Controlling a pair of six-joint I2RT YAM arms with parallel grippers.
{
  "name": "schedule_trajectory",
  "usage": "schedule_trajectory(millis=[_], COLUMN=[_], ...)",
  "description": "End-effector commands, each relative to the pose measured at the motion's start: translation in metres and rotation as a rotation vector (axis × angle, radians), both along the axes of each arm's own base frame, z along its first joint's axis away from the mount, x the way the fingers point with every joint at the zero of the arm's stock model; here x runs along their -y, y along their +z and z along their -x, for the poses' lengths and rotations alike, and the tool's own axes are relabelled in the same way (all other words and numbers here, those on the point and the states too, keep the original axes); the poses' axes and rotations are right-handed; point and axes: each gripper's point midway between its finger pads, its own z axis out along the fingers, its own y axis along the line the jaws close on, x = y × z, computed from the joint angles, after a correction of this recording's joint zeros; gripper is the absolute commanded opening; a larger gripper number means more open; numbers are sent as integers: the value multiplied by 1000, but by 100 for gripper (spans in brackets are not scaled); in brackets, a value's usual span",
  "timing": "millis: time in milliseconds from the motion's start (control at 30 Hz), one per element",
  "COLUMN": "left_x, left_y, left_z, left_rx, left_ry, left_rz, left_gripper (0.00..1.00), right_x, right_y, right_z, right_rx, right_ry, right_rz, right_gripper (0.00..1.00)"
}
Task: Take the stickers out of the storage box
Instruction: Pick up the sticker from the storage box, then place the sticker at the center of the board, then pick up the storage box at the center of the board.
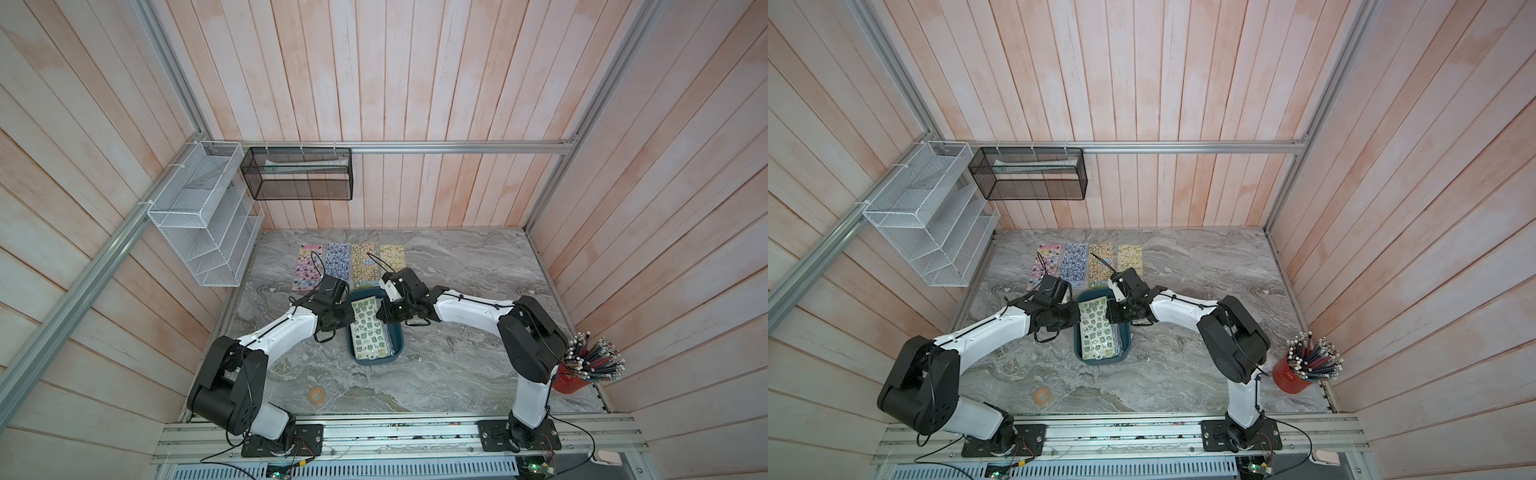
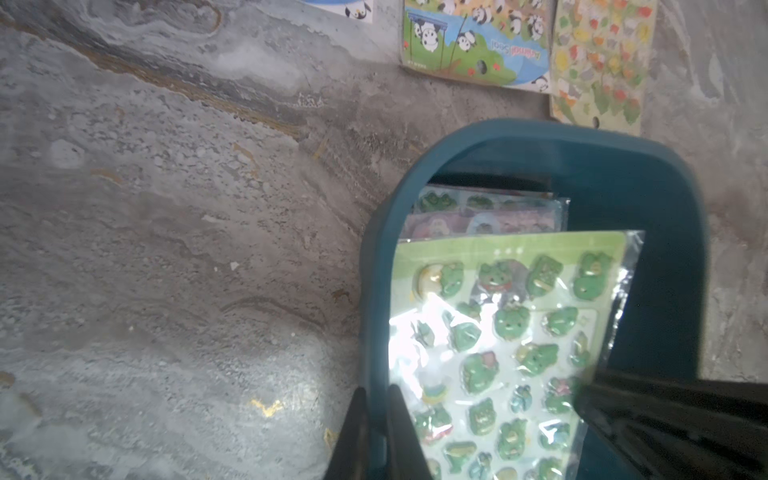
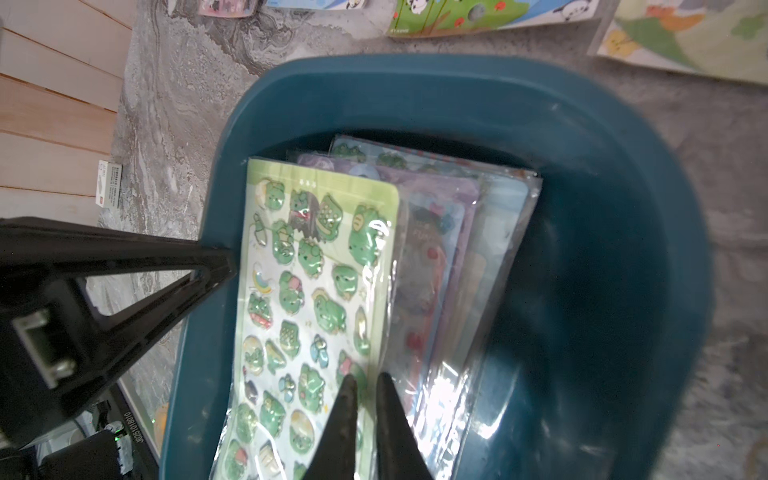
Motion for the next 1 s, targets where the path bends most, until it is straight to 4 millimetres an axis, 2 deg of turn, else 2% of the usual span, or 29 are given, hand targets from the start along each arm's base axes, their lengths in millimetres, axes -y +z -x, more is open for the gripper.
schedule_trajectory(millis=[0, 100, 300, 533, 633, 767, 967], left_x=[-6, -6, -6, -6, -6, -7, -7], left_y=[-6, -6, -4, -2, -2, 0, 1], left_z=[-2, -2, -2, -2, -2, -2, -2], left_rx=[-8, -10, -5, 0, 3, 10, 11], left_ry=[14, 15, 15, 14, 14, 15, 14], left_rz=[-25, -26, -26, -22, -22, -23, -25], left_gripper=[6, 6, 6, 6, 6, 6, 6], right_x=[-1, 1, 8, 33, 47, 78, 123], right_y=[13, 22, 49, 100, 124, 151, 173], right_z=[5, 1, -6, -19, -23, -38, -61], right_rx=[-13, -2, 30, 85, 103, 130, 146], right_ry=[9, 3, -5, -21, -23, -69, -115], right_rz=[-31, -41, -68, -136, -182, -234, -278], right_gripper=[7, 0, 0, 0, 0, 0, 0])
